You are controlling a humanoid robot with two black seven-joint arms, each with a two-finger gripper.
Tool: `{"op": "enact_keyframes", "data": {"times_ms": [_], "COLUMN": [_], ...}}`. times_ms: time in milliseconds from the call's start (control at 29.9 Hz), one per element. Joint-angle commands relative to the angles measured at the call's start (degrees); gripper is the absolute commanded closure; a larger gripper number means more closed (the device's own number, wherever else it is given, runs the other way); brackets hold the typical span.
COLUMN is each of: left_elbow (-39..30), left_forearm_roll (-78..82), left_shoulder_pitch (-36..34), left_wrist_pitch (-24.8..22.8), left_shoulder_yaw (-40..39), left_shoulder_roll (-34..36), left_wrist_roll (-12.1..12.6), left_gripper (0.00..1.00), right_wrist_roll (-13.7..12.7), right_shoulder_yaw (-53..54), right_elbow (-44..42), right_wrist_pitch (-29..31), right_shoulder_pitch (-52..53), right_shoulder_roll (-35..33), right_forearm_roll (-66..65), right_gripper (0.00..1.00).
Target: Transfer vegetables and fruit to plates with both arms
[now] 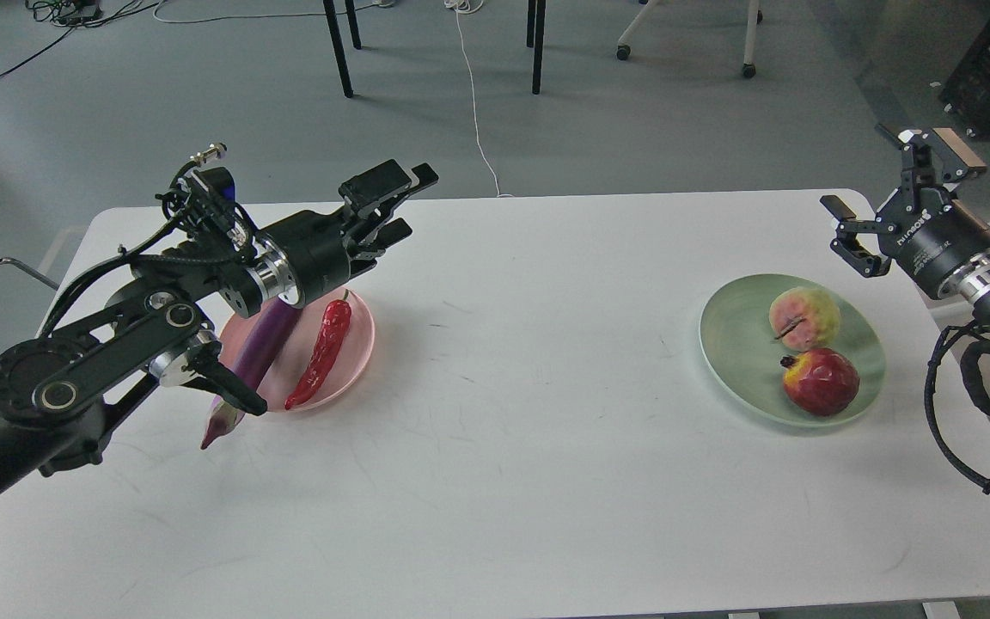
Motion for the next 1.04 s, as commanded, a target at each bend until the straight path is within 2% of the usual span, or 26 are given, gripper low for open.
{"op": "enact_keyframes", "data": {"times_ms": [0, 201, 301, 635, 803, 1003], "left_elbow": [0.15, 0.77, 1.73, 2.26, 1.83, 1.82], "left_forearm_roll": [-4.22, -5.19, -5.02, -5.11, -5.46, -5.63], "left_shoulder_pitch": [4.05, 16.09, 19.53, 21.38, 21.47, 22.43], "left_wrist_pitch": [4.10, 2.89, 1.48, 0.95, -2.12, -2.30], "left_shoulder_yaw": [-3.43, -21.70, -26.46, -27.79, -29.37, -29.55], "left_shoulder_roll": [-1.21, -8.94, -10.96, -10.97, -11.49, -11.76], "left_wrist_roll": [-1.16, -0.98, -0.98, -1.07, -0.90, -0.98], "left_gripper": [0.01, 0.01, 0.01, 0.01, 0.01, 0.01], "right_wrist_roll": [0.00, 0.00, 0.00, 0.00, 0.00, 0.00], "right_shoulder_yaw": [-0.11, 1.38, 2.96, 2.88, 3.05, 2.70], "right_elbow": [0.64, 0.55, 0.55, 0.29, 0.11, 0.38], "right_wrist_pitch": [0.00, 0.00, 0.00, 0.00, 0.00, 0.00], "right_shoulder_pitch": [2.32, 2.86, 2.33, 1.89, 1.98, 0.84], "right_shoulder_roll": [3.30, 6.47, 6.65, 10.34, 11.05, 10.96], "right_forearm_roll": [0.02, 0.19, 0.55, 0.64, 0.46, 0.46], "right_gripper": [0.01, 0.01, 0.01, 0.01, 0.01, 0.01]}}
